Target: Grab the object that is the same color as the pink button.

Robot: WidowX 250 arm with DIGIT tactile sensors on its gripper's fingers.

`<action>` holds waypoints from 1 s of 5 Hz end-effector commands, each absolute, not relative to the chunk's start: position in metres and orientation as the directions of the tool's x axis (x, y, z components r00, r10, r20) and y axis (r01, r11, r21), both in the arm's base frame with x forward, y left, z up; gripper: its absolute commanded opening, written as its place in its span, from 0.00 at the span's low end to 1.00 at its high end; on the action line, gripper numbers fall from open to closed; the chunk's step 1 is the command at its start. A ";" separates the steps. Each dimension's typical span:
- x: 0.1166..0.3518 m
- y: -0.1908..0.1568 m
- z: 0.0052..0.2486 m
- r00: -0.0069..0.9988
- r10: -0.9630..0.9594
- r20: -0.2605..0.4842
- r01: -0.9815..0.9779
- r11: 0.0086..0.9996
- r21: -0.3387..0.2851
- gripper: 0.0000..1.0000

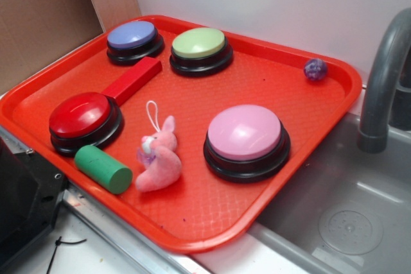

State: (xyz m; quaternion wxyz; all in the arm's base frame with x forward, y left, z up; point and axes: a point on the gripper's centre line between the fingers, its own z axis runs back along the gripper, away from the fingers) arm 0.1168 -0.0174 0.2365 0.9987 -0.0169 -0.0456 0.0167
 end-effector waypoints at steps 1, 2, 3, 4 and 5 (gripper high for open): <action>0.117 -0.017 0.236 0.995 0.035 0.091 -0.032 0.999 -0.035 1.00; 0.126 -0.031 0.220 0.992 0.076 0.102 -0.069 0.995 -0.075 1.00; 0.135 -0.050 0.195 0.990 0.091 0.103 -0.078 0.989 -0.126 1.00; 0.144 -0.071 0.170 0.987 0.137 0.084 -0.123 0.979 -0.160 1.00; 0.149 -0.091 0.145 0.981 0.176 0.087 -0.158 0.970 -0.183 1.00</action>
